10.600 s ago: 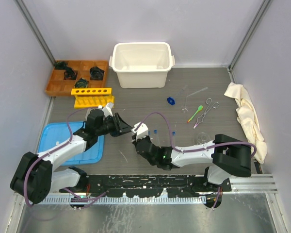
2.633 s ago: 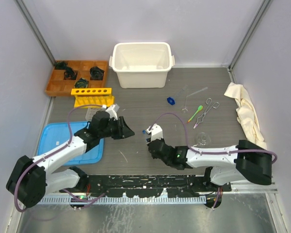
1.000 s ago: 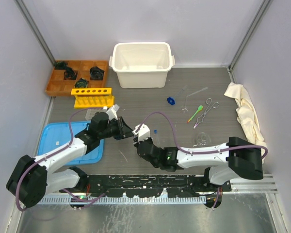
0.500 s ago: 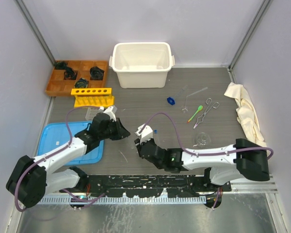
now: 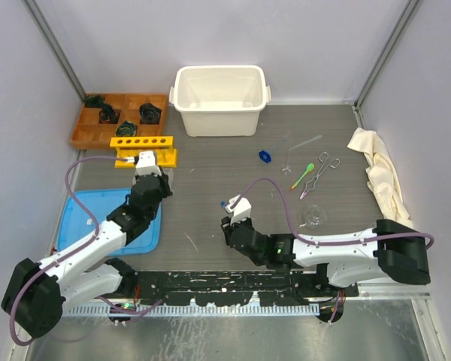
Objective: Organize the chemistry lab equipment
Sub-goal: Insert the test tube into the slot of the test tube rack.
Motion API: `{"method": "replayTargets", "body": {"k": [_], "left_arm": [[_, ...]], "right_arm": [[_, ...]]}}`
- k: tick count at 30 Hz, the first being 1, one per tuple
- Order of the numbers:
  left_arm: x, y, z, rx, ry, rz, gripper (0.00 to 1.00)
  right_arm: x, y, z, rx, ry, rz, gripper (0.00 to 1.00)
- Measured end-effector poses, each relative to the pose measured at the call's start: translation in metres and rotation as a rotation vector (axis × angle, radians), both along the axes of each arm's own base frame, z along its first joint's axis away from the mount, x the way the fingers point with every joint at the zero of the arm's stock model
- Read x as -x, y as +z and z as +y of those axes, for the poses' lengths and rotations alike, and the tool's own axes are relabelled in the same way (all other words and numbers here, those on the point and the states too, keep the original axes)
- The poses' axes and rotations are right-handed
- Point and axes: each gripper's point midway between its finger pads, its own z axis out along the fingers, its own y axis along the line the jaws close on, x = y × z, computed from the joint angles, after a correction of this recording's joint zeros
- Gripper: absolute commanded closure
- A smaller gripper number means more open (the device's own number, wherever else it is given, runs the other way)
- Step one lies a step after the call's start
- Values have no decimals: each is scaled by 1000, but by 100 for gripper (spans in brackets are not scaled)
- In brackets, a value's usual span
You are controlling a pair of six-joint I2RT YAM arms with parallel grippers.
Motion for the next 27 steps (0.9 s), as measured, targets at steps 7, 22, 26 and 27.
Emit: {"method": "replayTargets", "body": {"k": [7,22,26,27], "left_arm": [[-22,18,33,-113,159,-165,100],[-63,-1,49,-201,218,-153,100],[-71,-7,42,-204,200,-137,100],[-72,-10,41,-207,195,-130,100]], "right_arm": [[0,-19,3,44,4,13,65],[-2,-4,5,4,22,4,60],[-10,6,0,-23,3,-7,60],[-11,6,0,-23,1,-7,60]]}}
